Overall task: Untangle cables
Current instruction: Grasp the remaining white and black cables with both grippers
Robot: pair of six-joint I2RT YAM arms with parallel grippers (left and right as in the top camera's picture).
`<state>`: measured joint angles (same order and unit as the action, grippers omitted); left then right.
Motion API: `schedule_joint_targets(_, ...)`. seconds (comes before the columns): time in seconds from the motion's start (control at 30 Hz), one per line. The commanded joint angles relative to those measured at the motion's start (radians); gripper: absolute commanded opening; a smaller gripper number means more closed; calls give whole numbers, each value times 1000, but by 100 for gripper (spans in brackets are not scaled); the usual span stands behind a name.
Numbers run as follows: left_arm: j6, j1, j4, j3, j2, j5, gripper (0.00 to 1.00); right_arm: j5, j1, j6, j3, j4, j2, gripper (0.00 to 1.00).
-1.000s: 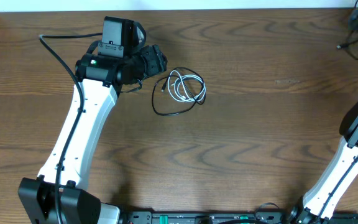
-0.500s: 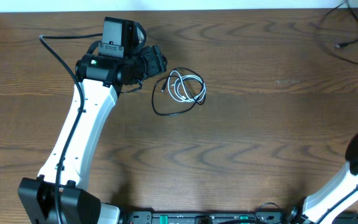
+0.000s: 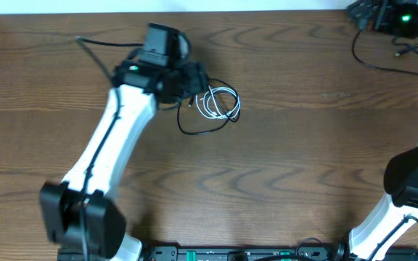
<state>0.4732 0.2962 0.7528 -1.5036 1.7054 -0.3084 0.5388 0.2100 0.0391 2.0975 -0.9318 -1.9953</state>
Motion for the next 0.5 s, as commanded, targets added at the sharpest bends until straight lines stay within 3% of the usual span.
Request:
schedule_joint_targets(0.0,96,39,-28,10,85,3,62,11,-40,-34,2,-5,13,96)
schedule_joint_targets(0.13,221,60,-58,10,153,4,50,-16,-76,-34,0,-25,13,95)
schedule_joint_targets(0.43,247,79,-163,10,310,7,51,-39,-100,-37,-2,-61,13,95)
schedule_joint_targets(0.47,247,80,-182,10,319,7,42,-39,-102,-37,-3,-62,13,95)
